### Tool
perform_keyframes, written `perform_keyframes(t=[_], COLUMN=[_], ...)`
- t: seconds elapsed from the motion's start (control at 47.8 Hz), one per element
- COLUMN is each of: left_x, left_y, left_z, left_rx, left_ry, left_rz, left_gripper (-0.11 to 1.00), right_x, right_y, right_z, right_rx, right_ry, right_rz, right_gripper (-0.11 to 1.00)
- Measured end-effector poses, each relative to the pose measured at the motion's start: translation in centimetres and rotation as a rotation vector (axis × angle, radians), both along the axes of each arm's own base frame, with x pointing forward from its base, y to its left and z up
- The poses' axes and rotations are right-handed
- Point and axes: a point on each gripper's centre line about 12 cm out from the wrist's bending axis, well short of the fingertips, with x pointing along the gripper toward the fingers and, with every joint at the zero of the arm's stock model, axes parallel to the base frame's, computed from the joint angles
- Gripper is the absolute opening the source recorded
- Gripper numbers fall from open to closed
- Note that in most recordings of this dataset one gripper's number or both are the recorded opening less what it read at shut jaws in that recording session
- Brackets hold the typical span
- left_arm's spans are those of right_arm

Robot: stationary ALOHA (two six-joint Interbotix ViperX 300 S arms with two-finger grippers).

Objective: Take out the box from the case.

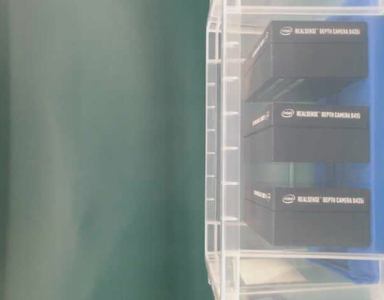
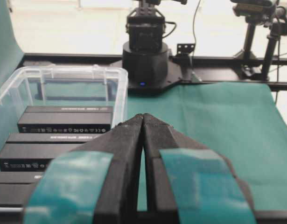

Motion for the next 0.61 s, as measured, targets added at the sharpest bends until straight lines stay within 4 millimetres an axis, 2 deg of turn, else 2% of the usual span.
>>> perform_keyframes(t=[0.376,0.523,0.606], left_x=[-0.1,0.0,0.2], left_y=[-0.2,-0.2,-0.2], left_z=[0.2,1.2,2.0], left_rx=[0.013,-0.006,-0.011], left_ry=[0.020,-0.001,-0.009], left_rz=[-0.010,-0.013,-0.014], left_gripper=[0.01,0.01,0.01], right_x=[0.3,0.5,0.7], right_y=[0.0,0.0,0.0], right_z=[-0.9,-0.2,1.0], right_rx=[0.030,0.041,0.040], right_ry=[0.066,0.072,0.074], right_rz=[0.001,0.002,0.003], right_gripper=[0.00,0.00,0.00])
